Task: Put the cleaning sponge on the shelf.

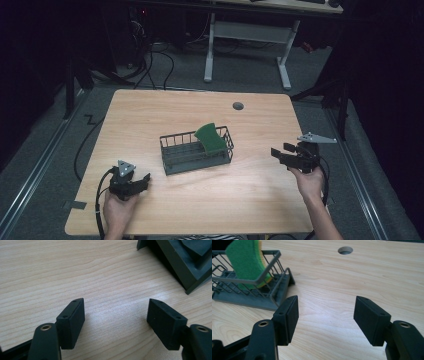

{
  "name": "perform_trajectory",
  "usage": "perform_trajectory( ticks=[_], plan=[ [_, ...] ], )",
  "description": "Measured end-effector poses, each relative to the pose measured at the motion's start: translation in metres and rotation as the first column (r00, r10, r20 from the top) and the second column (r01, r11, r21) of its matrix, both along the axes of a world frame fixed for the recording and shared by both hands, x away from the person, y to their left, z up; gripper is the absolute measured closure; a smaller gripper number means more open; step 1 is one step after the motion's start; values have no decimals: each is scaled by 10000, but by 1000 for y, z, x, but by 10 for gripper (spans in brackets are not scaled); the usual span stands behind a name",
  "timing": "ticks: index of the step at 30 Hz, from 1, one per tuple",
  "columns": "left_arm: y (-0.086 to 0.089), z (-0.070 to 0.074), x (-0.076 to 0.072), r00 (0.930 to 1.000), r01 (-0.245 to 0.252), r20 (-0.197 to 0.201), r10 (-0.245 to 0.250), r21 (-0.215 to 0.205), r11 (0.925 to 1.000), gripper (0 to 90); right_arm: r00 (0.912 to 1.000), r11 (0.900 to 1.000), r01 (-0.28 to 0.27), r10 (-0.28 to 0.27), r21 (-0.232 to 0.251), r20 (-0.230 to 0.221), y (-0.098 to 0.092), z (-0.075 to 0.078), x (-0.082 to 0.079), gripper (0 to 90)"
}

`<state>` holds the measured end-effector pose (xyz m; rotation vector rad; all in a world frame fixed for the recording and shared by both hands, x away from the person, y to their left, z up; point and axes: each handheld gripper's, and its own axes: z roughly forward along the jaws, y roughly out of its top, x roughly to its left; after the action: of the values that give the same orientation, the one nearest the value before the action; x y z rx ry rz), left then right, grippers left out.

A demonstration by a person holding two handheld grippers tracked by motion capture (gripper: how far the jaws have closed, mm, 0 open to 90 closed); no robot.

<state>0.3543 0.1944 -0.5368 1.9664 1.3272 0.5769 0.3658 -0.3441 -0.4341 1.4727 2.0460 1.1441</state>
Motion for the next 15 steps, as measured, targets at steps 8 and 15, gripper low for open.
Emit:
perform_trajectory(
  ticks=[8, 15],
  plan=[
    [0, 0, 0, 10000, 15, -7, -15, 21, 10000, 310, 9990, 9992, 351, -345, 211, -285, -10, -27, -14, 367],
    [0, 0, 0, 10000, 16, -4, -16, 21, 10000, 310, 9964, 9976, 677, -671, 111, -515, -17, -46, -22, 367]
  ],
)
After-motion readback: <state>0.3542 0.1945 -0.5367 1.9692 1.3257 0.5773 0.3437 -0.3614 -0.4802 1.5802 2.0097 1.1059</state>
